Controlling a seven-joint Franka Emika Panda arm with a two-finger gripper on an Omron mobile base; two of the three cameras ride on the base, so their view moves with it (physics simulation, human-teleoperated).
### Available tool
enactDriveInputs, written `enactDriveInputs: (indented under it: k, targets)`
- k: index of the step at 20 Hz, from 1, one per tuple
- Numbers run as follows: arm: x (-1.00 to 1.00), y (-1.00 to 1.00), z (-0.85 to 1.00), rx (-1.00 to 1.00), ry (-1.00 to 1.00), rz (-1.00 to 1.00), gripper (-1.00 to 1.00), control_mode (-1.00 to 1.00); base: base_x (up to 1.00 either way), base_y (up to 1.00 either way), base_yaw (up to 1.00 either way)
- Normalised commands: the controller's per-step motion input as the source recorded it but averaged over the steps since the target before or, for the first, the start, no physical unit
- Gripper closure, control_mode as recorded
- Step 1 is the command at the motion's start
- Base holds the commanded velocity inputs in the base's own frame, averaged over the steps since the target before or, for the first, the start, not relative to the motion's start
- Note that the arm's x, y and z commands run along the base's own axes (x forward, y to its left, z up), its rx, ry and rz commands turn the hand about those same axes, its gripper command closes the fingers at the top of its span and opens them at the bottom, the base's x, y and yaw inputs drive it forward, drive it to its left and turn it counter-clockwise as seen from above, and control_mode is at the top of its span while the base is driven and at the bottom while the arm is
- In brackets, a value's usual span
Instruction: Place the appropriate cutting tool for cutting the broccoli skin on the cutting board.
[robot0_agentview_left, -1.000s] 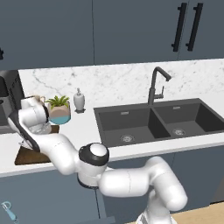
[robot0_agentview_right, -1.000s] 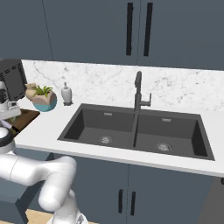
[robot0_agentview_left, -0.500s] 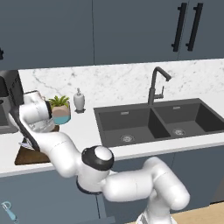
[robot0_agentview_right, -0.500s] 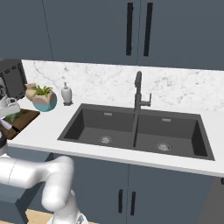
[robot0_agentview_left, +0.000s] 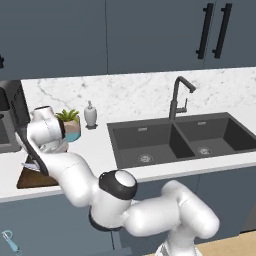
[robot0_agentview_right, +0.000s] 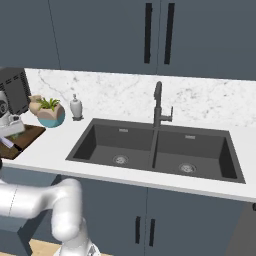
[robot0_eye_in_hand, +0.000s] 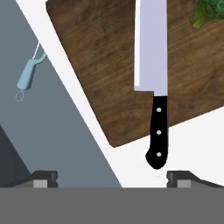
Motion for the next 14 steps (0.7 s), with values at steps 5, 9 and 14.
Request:
enactDriveInputs:
  k: [5, 9, 14]
  targets:
    - [-0.26, -0.45, 0.00, 0.07, -0.01, 0.00, -1.00, -1.00, 0.00, 0.00, 0.00]
    - [-0.22, -0.33, 0.00, 0.04, 0.00, 0.00, -1.00, -1.00, 0.00, 0.00, 0.00]
    - [-0.19, -0.31, 0.00, 0.04, 0.00, 0.00, -1.00, -1.00, 0.00, 0.00, 0.00]
